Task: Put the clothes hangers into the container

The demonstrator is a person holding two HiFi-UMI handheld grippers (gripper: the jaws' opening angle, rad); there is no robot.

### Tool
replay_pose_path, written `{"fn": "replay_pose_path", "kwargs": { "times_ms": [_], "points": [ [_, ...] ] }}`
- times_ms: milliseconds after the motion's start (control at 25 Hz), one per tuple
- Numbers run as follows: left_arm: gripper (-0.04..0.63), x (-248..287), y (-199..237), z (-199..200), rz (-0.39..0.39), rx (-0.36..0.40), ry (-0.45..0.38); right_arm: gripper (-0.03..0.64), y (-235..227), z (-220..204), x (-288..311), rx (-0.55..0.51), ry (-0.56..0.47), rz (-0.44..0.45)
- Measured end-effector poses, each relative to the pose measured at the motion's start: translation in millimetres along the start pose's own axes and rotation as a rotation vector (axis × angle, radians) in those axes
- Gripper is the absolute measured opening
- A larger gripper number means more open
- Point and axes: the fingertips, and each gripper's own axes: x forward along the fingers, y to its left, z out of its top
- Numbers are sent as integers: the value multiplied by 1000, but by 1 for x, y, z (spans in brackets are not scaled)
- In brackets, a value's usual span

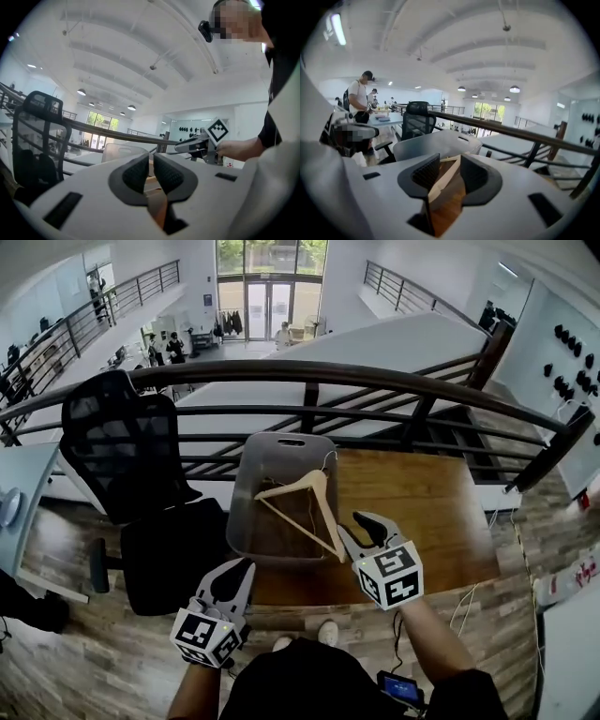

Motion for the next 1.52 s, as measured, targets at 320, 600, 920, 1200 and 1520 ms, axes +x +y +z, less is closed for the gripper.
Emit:
{"fn": "replay_pose_path", "kwargs": {
  "times_ms": [320, 600, 920, 1200, 1520],
  "points": [
    [37, 11, -10, 14, -53, 33, -24, -5, -5, 0, -66, 92, -247, -146],
    [37, 20, -20, 18, -57, 38, -42, -7, -40, -18, -117, 163, -346, -252],
    [37, 22, -50, 4, -9, 12, -72, -7, -64, -54, -150, 203, -386, -183],
    [37, 31, -89, -14, -5, 2, -64, -8, -65, -81, -160, 151, -398, -75],
    [37, 37, -110, -16, 54, 42, -66, -8, -75, -87, -158, 135, -403, -37]
  ]
}}
